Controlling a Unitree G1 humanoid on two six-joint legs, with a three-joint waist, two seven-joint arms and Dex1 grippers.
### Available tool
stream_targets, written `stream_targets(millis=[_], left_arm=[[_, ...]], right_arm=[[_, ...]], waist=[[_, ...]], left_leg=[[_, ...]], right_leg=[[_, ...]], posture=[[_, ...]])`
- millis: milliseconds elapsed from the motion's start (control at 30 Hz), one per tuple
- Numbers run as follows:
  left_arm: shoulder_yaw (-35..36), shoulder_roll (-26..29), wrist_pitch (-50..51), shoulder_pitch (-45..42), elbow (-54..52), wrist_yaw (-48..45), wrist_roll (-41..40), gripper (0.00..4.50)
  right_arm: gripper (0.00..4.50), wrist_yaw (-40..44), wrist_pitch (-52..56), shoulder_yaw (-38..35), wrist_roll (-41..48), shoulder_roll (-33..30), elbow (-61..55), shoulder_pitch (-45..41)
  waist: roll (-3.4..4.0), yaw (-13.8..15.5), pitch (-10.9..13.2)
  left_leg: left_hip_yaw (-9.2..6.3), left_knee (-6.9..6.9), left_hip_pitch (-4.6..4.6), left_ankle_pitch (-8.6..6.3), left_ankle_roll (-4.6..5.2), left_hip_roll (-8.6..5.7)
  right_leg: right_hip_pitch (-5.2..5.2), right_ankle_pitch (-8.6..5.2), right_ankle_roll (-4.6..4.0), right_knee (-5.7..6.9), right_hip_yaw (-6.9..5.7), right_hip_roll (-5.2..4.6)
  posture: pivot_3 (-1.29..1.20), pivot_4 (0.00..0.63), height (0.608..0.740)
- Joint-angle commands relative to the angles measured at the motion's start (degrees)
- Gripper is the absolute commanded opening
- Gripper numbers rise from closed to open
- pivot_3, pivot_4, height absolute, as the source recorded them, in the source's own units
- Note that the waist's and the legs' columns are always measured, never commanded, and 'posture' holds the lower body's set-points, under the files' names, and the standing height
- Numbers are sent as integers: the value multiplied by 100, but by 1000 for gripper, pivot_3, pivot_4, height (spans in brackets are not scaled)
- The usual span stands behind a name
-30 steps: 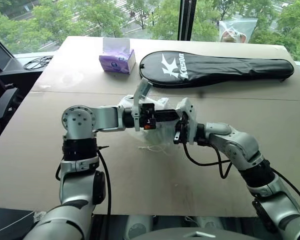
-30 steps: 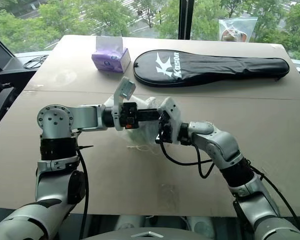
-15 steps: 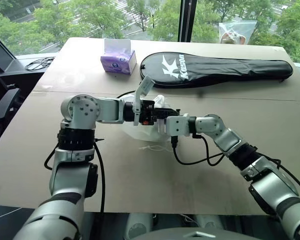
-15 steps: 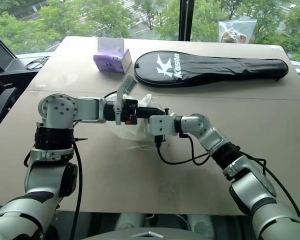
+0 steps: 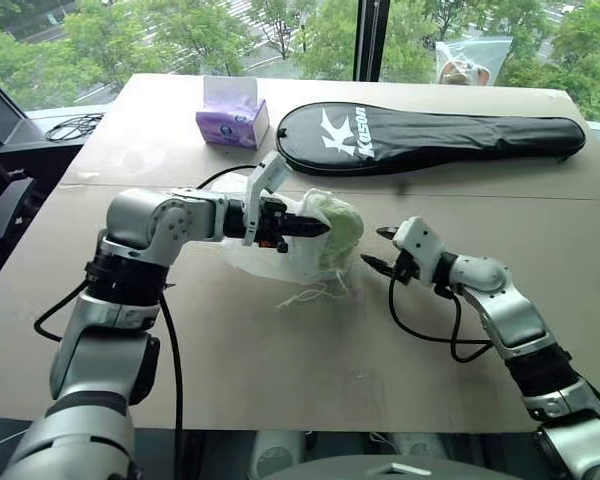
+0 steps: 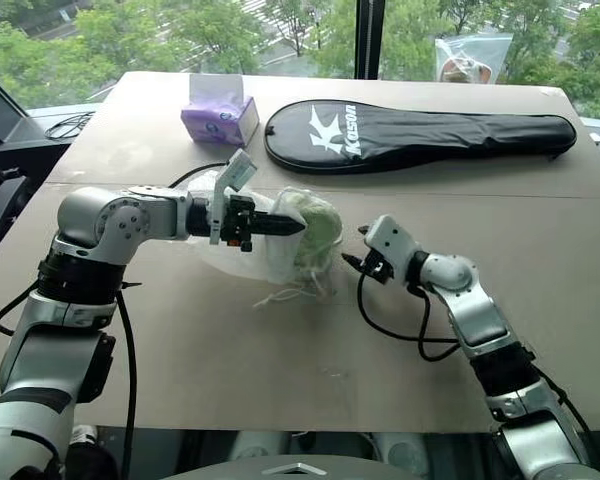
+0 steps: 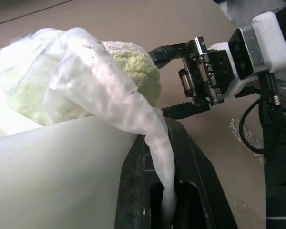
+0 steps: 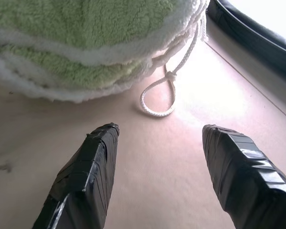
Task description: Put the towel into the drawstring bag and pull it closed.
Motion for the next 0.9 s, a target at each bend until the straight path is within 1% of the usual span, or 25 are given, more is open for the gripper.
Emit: stream_targets(millis=[33, 133, 167, 267, 300, 367, 400, 433, 467, 500, 533, 600, 667, 733, 800, 900], left_arm=[[-119, 173, -704, -152, 210, -534, 478, 0], [-181, 186, -939, -260, 360, -861, 696, 0], [-159, 156, -961, -285, 379, -910, 743, 0], [-40, 21, -975, -276, 276, -941, 735, 0], [-8, -23, -952, -275, 263, -935, 736, 0], [10, -99, -909, -277, 195, -994, 732, 0], [-24, -116, -892, -275, 141, -1036, 746, 0], [-64, -131, -916, -267, 88, -1063, 781, 0], [-97, -157, -913, -281, 67, -1081, 805, 0], [-115, -190, -896, -313, 75, -1101, 818, 0], [-133, -227, -915, -351, 101, -1136, 838, 0], [-171, -261, -940, -397, 137, -1227, 887, 0], [-212, -242, -911, -380, 87, -1365, 910, 0], [-190, -167, -1014, -279, 3, -1483, 962, 0], [-99, -97, -1114, -227, 33, -1567, 996, 0], [-26, 9, -1512, -292, 313, -1821, 1156, 0]], right_arm=[[2991, -80, 488, -190, 185, -16, -843, 39], [2991, -236, 598, -228, 150, 86, -808, -101], [2991, -316, 602, -238, 151, 208, -635, -272], [2991, -526, 190, 3, 17, 845, 442, -980], [2757, -556, 22, 80, -51, 1000, 749, -1131], [2209, -461, -668, 314, -203, 1428, 1679, -1539], [1710, -269, -1268, 508, -296, 1595, 2083, -1729], [1176, 102, -1642, 640, -189, 1792, 2324, -1847], [725, 477, -1859, 777, -63, 1965, 2475, -1948], [154, 740, -2115, 927, -73, 2091, 2670, -2068], [68, 961, -2360, 1106, -170, 2197, 2909, -2198], [68, 1091, -2857, 1316, -449, 2358, 3468, -2447], [68, 1004, -3377, 1367, -649, 2550, 4068, -2648], [68, 789, -3733, 1240, -785, 2526, 4350, -2663], [68, 602, -3752, 896, -695, 2311, 4152, -2428], [68, 338, -3145, 279, -474, 1712, 3259, -1832]], waist=[[0, -3, 0], [0, 15, 0], [0, 15, 0], [-1, -9, 1], [-1, -17, 1], [-2, -14, 1], [-2, -22, 1], [-1, -20, 1], [-1, -19, 1], [-1, -17, 1], [-1, -15, 1], [-1, -14, 1], [-1, 2, 1], [-1, -5, 1], [-1, 6, 1], [-1, 36, 1]], left_leg=[[0, 0, 1, 0, 0, 1], [-2, 2, -3, 0, 1, 1], [-1, 4, -4, 0, 2, 0], [1, 6, -7, -1, 3, -1], [5, 8, -8, 0, 3, 1], [7, 8, -5, 1, 2, 5], [6, 8, -6, 1, 2, 6], [10, 8, -6, 1, 2, 6], [12, 6, -7, 1, 2, 6], [13, 6, -8, 0, 3, 5], [14, 4, -11, -1, 4, 5], [19, 3, -14, -3, 8, 4], [18, 7, -14, -3, 8, 3], [18, 12, -11, -3, 8, 4], [16, 13, -7, -3, 8, 4], [13, 14, -12, -3, 8, 3]], right_leg=[[0, -1, 1, 0, 1, 1], [-1, -1, 1, 0, -3, 2], [-1, -1, 2, 0, -2, 2], [-3, -1, 2, 0, -1, 2], [-7, 0, 3, 3, 2, 7], [-8, 0, 2, 8, 4, 13], [-9, 0, 2, 9, 4, 18], [-10, 0, 2, 8, 7, 26], [-11, 0, 2, 6, 9, 38], [-11, 0, 2, 3, 11, 38], [-12, 0, 2, -2, 12, 38], [-14, 0, 3, -5, 13, 37], [-14, 0, 3, -2, 10, 34], [-12, 1, 3, 3, 10, 35], [-10, 1, 3, 8, 10, 34], [-9, 1, 2, 6, 6, 23]], posture=[[0, 150, 740], [0, 150, 740], [0, 150, 740], [0, 150, 740], [0, 150, 740], [0, 150, 740], [0, 150, 740], [0, 150, 740], [0, 150, 740], [0, 150, 740], [0, 150, 740], [0, 150, 740], [0, 150, 740], [0, 150, 740], [0, 150, 740], [0, 150, 740]])
